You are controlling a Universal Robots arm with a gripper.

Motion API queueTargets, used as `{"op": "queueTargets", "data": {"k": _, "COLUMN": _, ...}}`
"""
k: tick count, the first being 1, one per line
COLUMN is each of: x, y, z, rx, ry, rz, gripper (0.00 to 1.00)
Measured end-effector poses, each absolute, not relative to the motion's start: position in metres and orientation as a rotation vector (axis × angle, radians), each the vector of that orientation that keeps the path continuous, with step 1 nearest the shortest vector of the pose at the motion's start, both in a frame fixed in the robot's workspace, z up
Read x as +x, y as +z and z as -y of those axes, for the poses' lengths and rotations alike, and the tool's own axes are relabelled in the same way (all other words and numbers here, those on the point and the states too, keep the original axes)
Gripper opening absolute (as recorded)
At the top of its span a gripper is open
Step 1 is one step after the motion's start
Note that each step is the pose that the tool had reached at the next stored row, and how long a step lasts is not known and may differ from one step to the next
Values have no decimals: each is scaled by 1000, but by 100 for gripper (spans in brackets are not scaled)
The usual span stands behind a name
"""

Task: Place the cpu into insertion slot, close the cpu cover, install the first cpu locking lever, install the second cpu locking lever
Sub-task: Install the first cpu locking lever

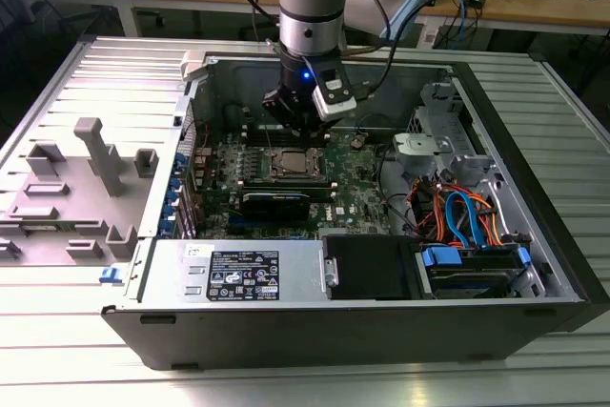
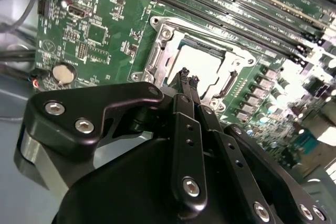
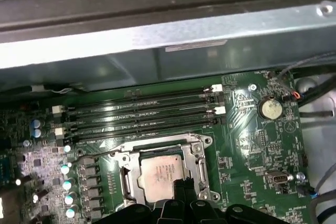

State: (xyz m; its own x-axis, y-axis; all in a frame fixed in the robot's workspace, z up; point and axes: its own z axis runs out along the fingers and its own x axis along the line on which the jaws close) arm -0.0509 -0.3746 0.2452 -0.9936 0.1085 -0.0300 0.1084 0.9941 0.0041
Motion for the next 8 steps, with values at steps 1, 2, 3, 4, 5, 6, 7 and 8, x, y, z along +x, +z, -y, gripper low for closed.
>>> {"op": "queueTargets", "data": {"k": 1, "x": -52, "y": 245, "z": 375, "rx": 162, "ry": 4, "rz": -3107, "gripper": 11}}
{"op": "queueTargets", "data": {"k": 2, "x": -54, "y": 245, "z": 375, "rx": 160, "ry": 4, "rz": -3107, "gripper": 11}}
{"op": "queueTargets", "data": {"k": 3, "x": -56, "y": 245, "z": 375, "rx": 160, "ry": 4, "rz": -3107, "gripper": 11}}
{"op": "queueTargets", "data": {"k": 4, "x": -58, "y": 245, "z": 375, "rx": 160, "ry": 4, "rz": -3107, "gripper": 11}}
{"op": "queueTargets", "data": {"k": 5, "x": -60, "y": 245, "z": 375, "rx": 158, "ry": 4, "rz": -3107, "gripper": 11}}
{"op": "queueTargets", "data": {"k": 6, "x": -63, "y": 245, "z": 375, "rx": 156, "ry": 4, "rz": -3107, "gripper": 11}}
{"op": "queueTargets", "data": {"k": 7, "x": -65, "y": 245, "z": 375, "rx": 154, "ry": 4, "rz": -3107, "gripper": 11}}
{"op": "queueTargets", "data": {"k": 8, "x": -67, "y": 245, "z": 375, "rx": 149, "ry": 4, "rz": -3108, "gripper": 11}}
